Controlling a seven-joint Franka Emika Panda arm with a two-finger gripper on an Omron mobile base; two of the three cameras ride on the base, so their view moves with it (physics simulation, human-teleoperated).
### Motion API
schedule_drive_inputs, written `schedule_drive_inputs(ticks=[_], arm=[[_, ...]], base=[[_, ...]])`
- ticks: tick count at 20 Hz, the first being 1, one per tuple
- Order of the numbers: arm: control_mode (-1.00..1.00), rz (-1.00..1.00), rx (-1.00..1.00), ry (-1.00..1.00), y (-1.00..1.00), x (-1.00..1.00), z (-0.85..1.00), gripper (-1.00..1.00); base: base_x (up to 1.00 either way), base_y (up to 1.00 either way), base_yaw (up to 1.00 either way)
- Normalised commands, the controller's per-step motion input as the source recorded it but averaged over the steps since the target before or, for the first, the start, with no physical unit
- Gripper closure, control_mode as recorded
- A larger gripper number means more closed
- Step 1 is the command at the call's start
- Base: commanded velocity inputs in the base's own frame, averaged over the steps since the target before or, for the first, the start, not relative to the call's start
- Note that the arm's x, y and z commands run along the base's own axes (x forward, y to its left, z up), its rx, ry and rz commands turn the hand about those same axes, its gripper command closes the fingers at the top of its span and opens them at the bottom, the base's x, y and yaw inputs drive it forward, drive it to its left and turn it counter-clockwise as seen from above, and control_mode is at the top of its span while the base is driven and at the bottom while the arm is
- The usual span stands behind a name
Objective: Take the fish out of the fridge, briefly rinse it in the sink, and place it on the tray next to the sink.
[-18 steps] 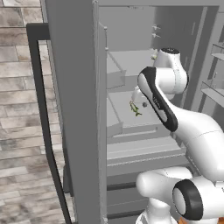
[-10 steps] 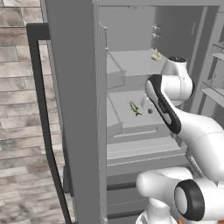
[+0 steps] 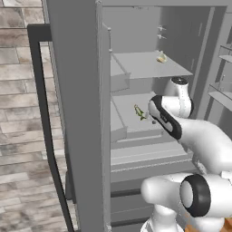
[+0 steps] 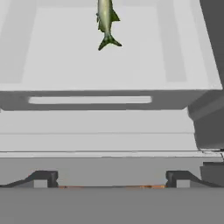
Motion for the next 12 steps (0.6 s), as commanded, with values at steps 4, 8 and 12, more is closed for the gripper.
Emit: schedule_drive_inputs(ticks=[4,8,12], arm=[[-1.0,-0.19,0.02,-0.06,0.0,1.0,-0.31,-1.0],[-1.0,-0.18,0.05,-0.08,0.0,1.0,-0.25,-1.0],[-1.0,-0.08,0.05,-0.06,0.0,0.78,-0.24,-1.0]], base=[[0.0,0.0,0.0],[0.0,0.0,0.0],[0.0,0.0,0.0]])
